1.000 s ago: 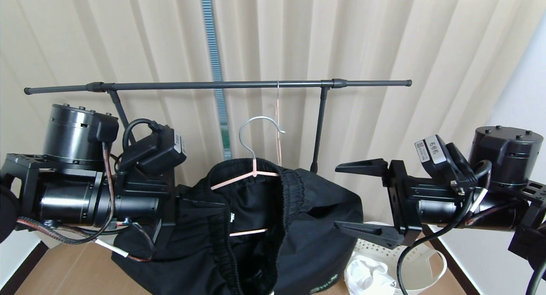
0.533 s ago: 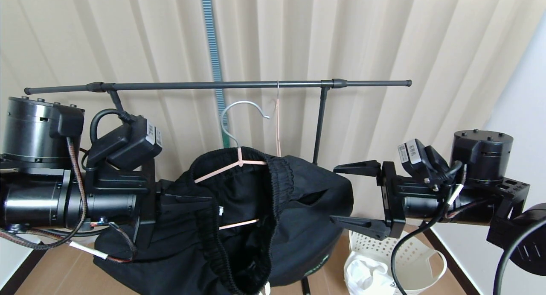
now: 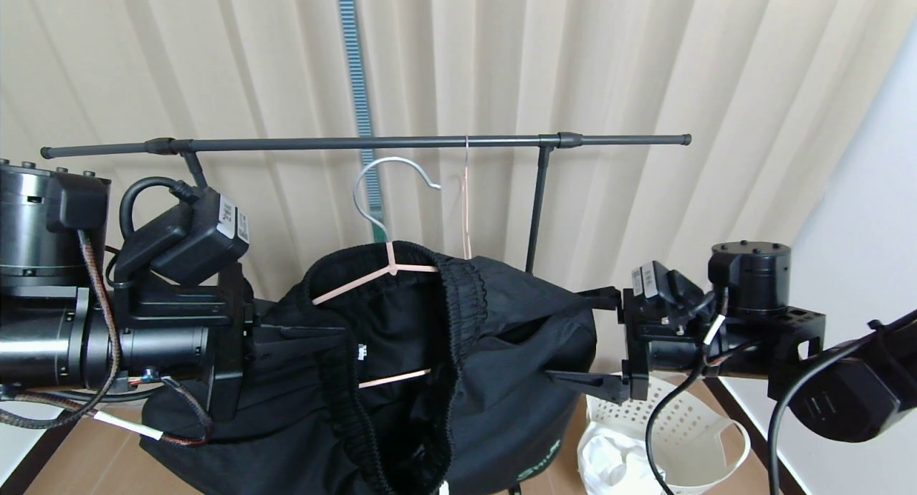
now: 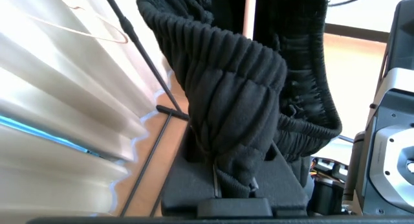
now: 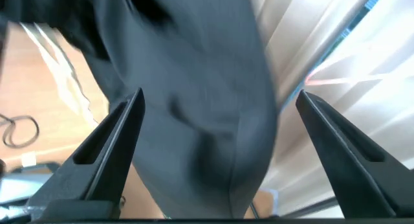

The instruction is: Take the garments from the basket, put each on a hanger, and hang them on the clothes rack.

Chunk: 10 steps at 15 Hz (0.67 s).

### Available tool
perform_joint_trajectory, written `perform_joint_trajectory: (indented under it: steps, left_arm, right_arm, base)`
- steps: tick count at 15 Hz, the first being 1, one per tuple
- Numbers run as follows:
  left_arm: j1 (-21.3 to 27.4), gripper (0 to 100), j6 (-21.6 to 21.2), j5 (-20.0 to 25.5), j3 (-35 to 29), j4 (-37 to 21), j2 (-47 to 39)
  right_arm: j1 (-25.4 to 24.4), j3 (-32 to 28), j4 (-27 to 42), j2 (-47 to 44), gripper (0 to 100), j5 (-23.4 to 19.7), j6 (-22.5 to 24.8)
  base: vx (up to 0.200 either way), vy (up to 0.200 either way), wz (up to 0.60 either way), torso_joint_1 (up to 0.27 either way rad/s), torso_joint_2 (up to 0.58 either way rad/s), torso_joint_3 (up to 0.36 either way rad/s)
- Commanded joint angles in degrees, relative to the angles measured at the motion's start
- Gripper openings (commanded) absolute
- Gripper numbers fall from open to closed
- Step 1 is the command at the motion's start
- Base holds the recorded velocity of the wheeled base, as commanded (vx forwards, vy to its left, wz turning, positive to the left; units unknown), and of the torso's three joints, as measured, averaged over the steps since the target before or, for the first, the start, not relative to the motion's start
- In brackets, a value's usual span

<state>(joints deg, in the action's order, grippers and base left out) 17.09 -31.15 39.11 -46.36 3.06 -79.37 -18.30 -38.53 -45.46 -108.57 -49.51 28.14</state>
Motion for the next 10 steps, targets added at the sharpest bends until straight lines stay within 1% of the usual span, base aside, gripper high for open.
perform_joint_trajectory:
  steps: [1,4,5,8,10]
  left_arm:
    - [-0.04,0,0.03,0.00,0.04,0.02,0.27]
    - [-0.04,0,0.12,0.00,0.13,0.02,0.27]
    - [-0.04,0,0.12,0.00,0.22,0.02,0.27]
    - [-0.22,0,0.21,0.00,0.22,0.02,0.80]
    - [-0.57,0,1.70,0.00,0.31,0.02,1.59]
  right_arm:
    - [-0.07,-1.54,0.02,-7.53,100,0.02,1.75]
    - [0.02,-2.86,-0.07,-9.91,100,0.29,1.83]
    - [0.19,-3.13,-0.07,-10.35,0,0.46,1.92]
    - [1.86,-4.00,-0.07,-10.79,0,1.34,1.92]
    - [3.44,-5.24,-0.07,-11.66,0,1.25,1.83]
  base:
    - [0.000,0.000,0.00,0.000,0.00,0.000]
    - [0.000,0.000,0.00,0.000,0.00,0.000]
    - [0.000,0.000,0.00,0.000,0.00,0.000]
    - [0.000,0.000,0.00,0.000,0.00,0.000]
    - [0.000,0.000,0.00,0.000,0.00,0.000]
